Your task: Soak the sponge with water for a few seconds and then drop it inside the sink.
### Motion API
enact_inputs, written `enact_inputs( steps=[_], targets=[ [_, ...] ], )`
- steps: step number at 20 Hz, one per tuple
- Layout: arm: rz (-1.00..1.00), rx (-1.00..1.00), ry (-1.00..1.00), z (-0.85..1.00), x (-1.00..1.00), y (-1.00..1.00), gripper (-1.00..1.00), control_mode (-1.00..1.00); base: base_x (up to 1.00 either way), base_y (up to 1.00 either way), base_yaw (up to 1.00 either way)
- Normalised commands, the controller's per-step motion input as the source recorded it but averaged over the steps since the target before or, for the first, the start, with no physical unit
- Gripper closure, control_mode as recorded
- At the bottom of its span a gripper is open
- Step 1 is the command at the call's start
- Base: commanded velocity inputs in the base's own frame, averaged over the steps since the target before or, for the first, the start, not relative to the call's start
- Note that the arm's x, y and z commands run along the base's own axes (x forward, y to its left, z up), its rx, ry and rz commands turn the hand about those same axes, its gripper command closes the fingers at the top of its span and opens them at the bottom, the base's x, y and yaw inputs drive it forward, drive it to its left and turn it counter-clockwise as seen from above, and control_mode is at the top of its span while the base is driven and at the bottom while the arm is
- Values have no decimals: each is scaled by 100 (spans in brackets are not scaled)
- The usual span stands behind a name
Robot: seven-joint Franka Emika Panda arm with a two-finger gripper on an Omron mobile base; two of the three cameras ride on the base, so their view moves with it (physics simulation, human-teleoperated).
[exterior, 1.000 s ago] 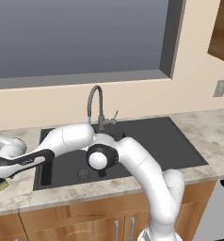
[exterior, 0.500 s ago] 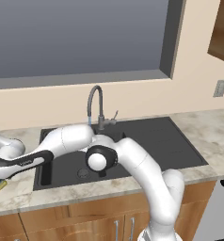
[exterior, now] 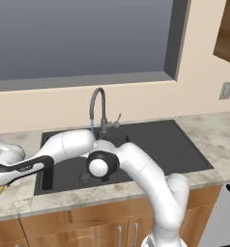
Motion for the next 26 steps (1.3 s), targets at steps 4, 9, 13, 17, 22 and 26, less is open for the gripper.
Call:
enact_inputs(
  steps=[4,9,13,17,22,26],
  targets=[
    [1,0,9,-32,-1,0,-100,-100,0,0,0],
    [0,0,4,-1,1,-1,-100,-100,0,0,0],
    [0,0,3,-1,0,0,100,-100,0,0,0],
    [0,0,1,0,0,0,100,-100,0,0,0],
    [0,0,1,0,-1,0,100,-100,0,0,0],
    [0,2,-3,11,-16,-17,100,-100,0,0,0]
  ],
)
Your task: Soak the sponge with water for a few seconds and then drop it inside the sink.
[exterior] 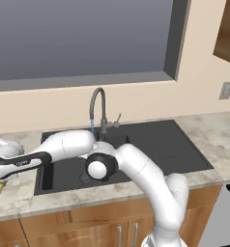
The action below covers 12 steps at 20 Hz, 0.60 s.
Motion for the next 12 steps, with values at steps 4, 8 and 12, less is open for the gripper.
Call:
enact_inputs(
  steps=[4,8,12],
  targets=[
    [0,6,-9,11,-47,-67,100,-100,0,0,0],
    [0,8,-11,16,-51,-78,100,-100,0,0,0],
    [0,11,-9,1,-40,-78,100,-100,0,0,0]
  ],
)
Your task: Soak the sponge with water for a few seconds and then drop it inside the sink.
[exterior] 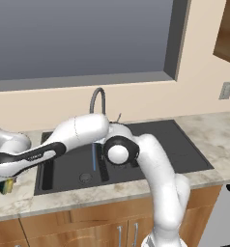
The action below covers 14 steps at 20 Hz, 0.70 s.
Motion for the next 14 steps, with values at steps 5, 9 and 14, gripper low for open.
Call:
enact_inputs(
  steps=[5,9,14],
  targets=[
    [0,11,-8,0,-19,-89,100,-100,0,0,0],
    [0,14,-13,26,0,-70,100,-100,0,0,0],
    [0,18,-14,53,0,-45,100,-100,0,0,0]
  ],
)
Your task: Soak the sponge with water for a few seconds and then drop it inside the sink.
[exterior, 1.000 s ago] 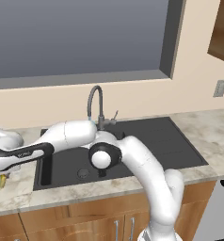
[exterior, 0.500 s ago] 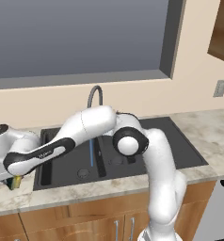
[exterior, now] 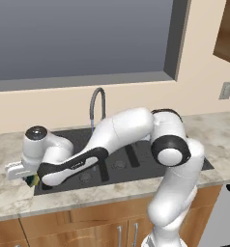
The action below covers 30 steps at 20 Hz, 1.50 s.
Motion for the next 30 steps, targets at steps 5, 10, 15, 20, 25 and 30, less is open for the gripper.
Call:
enact_inputs(
  steps=[5,10,15,20,25,30],
  targets=[
    [0,13,-10,33,-1,-35,100,-100,0,0,0],
    [0,5,-5,20,-3,-25,100,-100,0,0,0],
    [0,2,0,55,-2,-4,100,-100,0,0,0],
    [-1,0,1,74,0,-20,100,-100,0,0,0],
    [0,0,1,38,0,-24,100,-100,0,0,0],
    [0,0,0,1,0,-29,100,-100,0,0,0]
  ],
)
